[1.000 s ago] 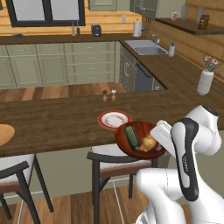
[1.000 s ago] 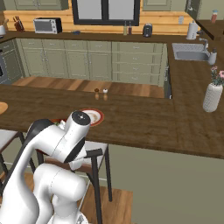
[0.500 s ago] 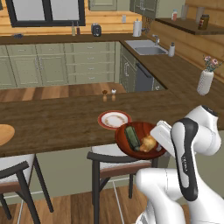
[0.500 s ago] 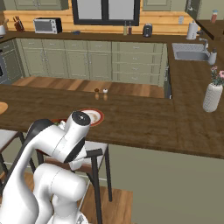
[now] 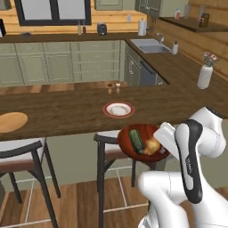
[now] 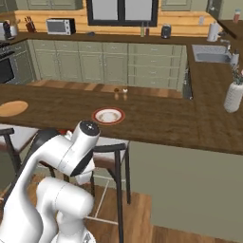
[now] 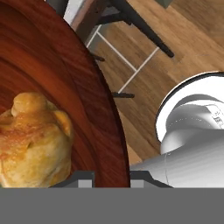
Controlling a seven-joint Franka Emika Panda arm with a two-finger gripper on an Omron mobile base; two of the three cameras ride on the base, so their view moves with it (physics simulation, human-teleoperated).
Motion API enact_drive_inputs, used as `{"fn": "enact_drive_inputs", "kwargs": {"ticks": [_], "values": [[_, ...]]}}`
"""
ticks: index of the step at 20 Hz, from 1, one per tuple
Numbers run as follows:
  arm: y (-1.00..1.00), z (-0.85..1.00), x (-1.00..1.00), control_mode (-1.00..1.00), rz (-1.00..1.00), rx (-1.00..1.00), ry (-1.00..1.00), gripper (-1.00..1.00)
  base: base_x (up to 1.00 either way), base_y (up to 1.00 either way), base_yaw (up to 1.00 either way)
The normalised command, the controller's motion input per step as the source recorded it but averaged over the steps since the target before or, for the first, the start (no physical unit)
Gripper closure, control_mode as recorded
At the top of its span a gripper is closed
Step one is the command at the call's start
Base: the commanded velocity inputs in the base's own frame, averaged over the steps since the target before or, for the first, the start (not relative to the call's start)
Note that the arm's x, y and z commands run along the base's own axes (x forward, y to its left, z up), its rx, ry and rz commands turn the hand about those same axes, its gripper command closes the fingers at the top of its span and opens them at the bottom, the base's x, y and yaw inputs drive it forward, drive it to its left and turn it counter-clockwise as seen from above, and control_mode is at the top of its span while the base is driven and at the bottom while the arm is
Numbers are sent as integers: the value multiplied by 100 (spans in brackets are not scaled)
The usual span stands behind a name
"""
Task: Pick the chicken drumstick and cucumber from their plates and place them in the bowl. Then put the bowl in the fridge.
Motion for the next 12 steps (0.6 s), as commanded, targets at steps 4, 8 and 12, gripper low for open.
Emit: {"fn": "enact_drive_inputs", "kwargs": {"ticks": [4, 8, 12], "values": [[0, 0, 0, 100, 0, 0, 0, 100, 5, 100, 2], [0, 0, 0, 100, 0, 0, 0, 100, 25, 100, 0], [0, 0, 0, 100, 0, 0, 0, 100, 38, 100, 0]]}}
